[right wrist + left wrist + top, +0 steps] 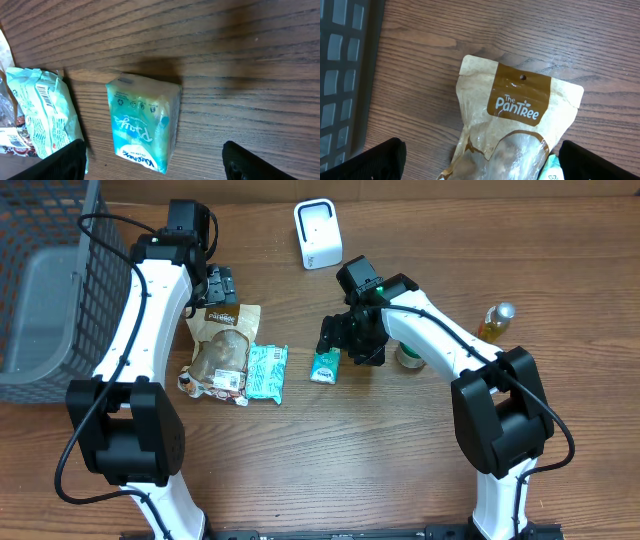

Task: Scan the item barcode

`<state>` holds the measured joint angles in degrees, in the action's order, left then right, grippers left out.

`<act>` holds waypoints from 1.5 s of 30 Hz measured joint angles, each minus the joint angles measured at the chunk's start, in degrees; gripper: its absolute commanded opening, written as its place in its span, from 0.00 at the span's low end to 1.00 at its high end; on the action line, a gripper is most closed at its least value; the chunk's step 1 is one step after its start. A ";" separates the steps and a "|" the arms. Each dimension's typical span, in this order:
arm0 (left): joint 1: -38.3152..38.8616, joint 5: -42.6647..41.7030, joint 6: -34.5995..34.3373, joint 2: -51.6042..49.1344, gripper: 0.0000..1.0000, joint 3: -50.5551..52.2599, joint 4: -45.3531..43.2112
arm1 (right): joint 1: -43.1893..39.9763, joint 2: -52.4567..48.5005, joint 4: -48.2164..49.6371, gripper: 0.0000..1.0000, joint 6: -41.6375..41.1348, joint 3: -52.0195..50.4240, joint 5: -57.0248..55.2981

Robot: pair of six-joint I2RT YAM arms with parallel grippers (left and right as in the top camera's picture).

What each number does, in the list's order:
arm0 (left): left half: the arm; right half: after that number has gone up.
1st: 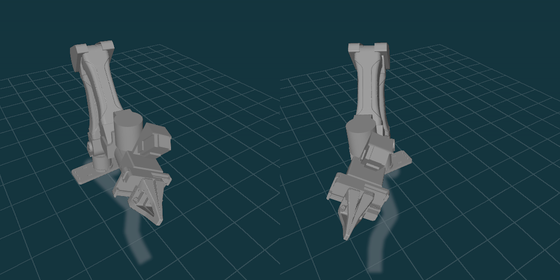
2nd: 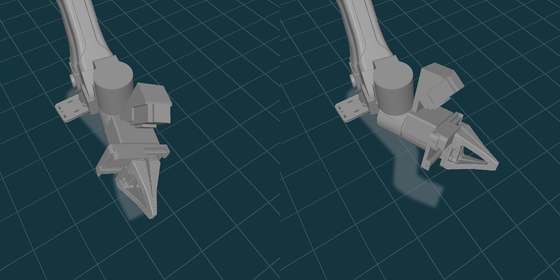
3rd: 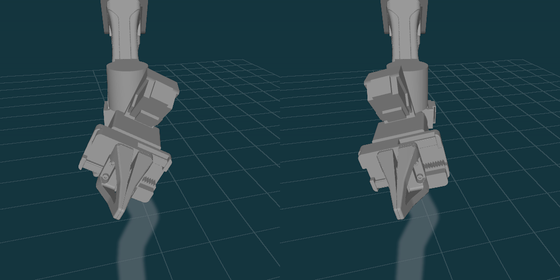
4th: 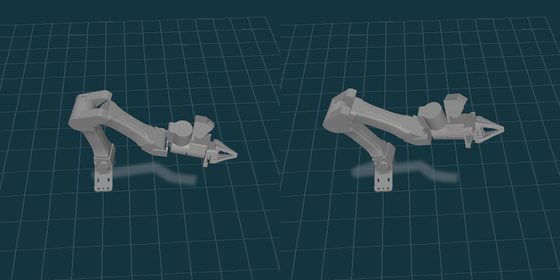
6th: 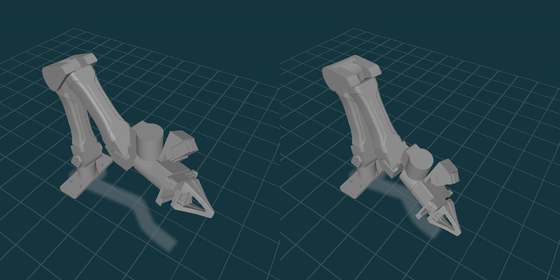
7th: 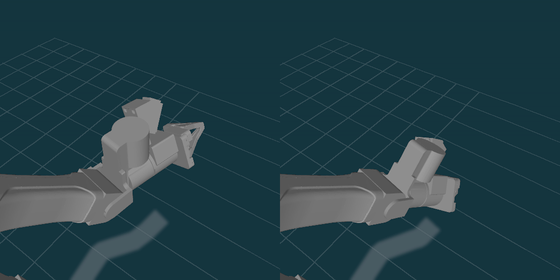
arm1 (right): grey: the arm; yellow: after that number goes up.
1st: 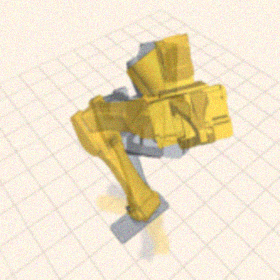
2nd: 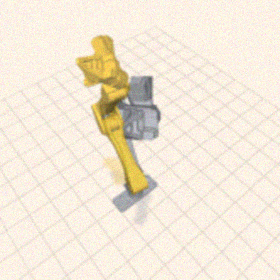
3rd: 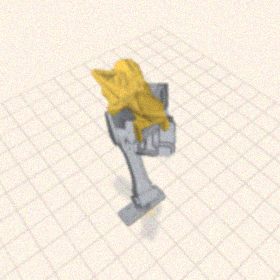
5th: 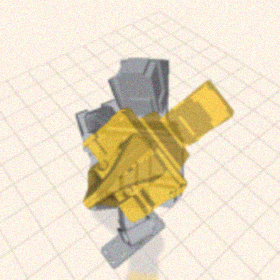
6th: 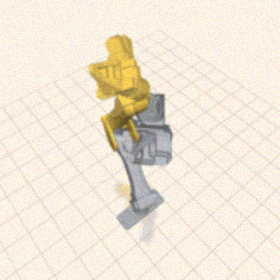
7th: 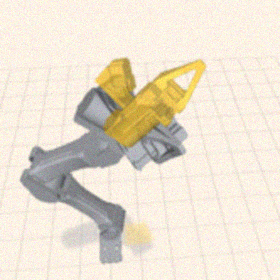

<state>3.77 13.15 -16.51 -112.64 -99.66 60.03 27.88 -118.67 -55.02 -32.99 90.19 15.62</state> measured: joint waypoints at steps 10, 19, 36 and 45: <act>0.00 0.00 0.02 0.00 0.99 0.00 0.00 | 0.00 0.00 -0.02 0.76 0.04 0.00 0.02; 0.00 0.00 0.00 0.00 1.00 0.00 0.00 | 0.02 0.00 -0.48 0.63 0.04 0.00 0.02; 0.00 0.00 0.02 0.00 1.00 0.00 0.00 | 2.58 0.00 -1.16 0.42 -0.02 0.00 -0.02; 0.00 0.00 0.02 0.00 1.00 0.00 0.00 | 2.91 0.00 -1.11 0.40 -0.04 0.00 -0.04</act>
<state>3.77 13.15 -16.49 -112.64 -99.66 60.03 30.79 -118.67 -56.14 -33.04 90.19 15.57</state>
